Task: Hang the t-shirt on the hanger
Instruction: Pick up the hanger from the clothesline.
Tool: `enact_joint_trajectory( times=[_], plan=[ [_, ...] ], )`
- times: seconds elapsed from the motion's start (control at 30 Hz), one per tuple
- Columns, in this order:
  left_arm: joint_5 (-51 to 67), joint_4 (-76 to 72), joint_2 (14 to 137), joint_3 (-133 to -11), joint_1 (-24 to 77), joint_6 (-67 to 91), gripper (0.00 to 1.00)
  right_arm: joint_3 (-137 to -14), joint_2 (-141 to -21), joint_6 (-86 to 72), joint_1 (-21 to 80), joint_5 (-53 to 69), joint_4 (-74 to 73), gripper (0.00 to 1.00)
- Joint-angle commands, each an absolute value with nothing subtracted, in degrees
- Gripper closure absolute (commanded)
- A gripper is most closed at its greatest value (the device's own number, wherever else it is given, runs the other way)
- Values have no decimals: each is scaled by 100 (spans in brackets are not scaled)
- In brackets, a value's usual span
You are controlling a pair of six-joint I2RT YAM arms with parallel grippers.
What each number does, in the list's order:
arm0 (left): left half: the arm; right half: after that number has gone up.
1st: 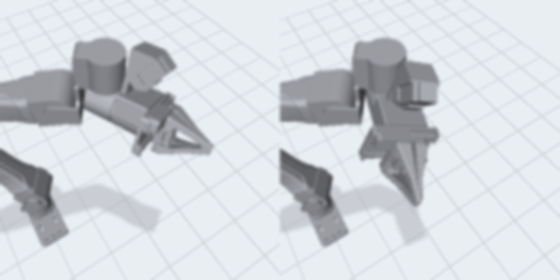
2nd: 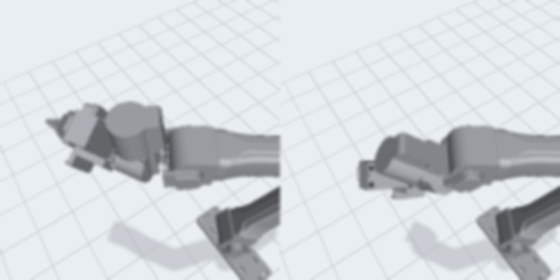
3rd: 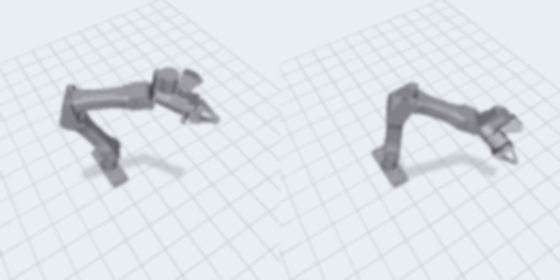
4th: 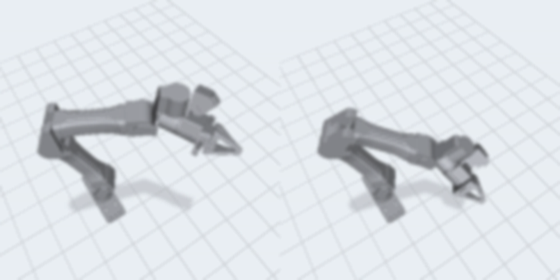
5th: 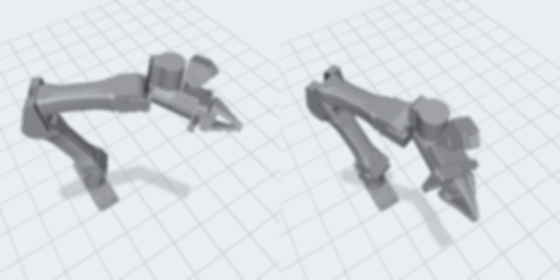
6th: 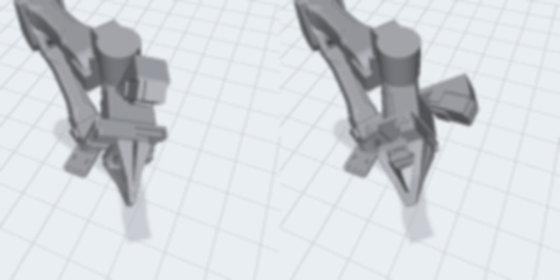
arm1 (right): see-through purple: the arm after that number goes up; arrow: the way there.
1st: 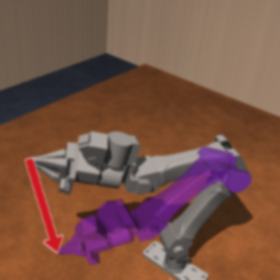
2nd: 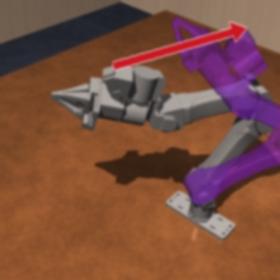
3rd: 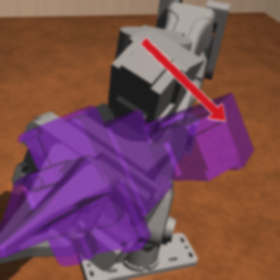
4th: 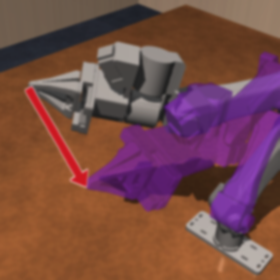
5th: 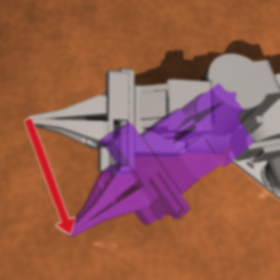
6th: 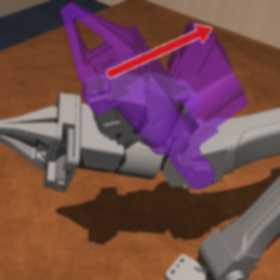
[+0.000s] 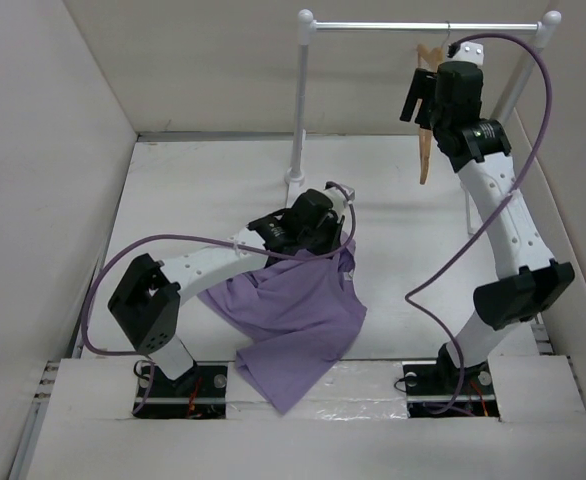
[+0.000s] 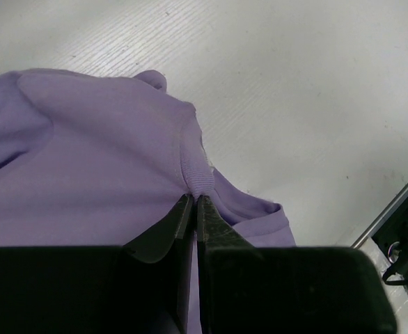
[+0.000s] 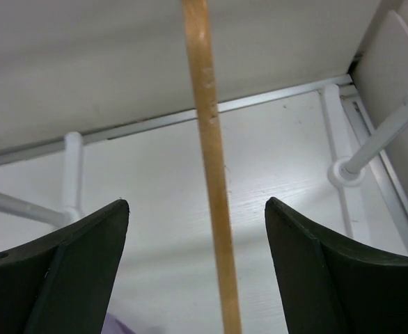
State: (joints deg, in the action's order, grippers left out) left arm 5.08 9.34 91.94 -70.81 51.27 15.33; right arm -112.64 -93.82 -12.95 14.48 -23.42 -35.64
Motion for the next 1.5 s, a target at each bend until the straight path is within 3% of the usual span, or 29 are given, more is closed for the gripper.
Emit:
enact_joint_trajectory(
  times=[0.0, 0.5, 0.73, 0.93, 1.03, 1.47],
  plan=[
    [747, 580, 8859, -6996, 5106, 1529, 100, -11918, -9421, -941, 1318, -2795, -3630, 17],
    [747, 466, 8631, -6697, 5106, 1556, 100, -12032, -10107, -835, 1081, -2364, -3700, 38],
    [729, 413, 8604, -6618, 5106, 1617, 100, -12015, -10073, -598, 1081, -2216, -3402, 57],
    [712, 369, 8605, -6671, 5106, 1644, 100, -12243, -10047, -387, 1029, -2057, -3402, 91],
    [633, 378, 8631, -6706, 5106, 1635, 100, -12278, -9915, -352, 1028, -1916, -3270, 99],
    [484, 457, 8859, -6978, 5106, 1556, 100, -10795, -8518, -720, 853, -1073, -2689, 100]
  ],
)
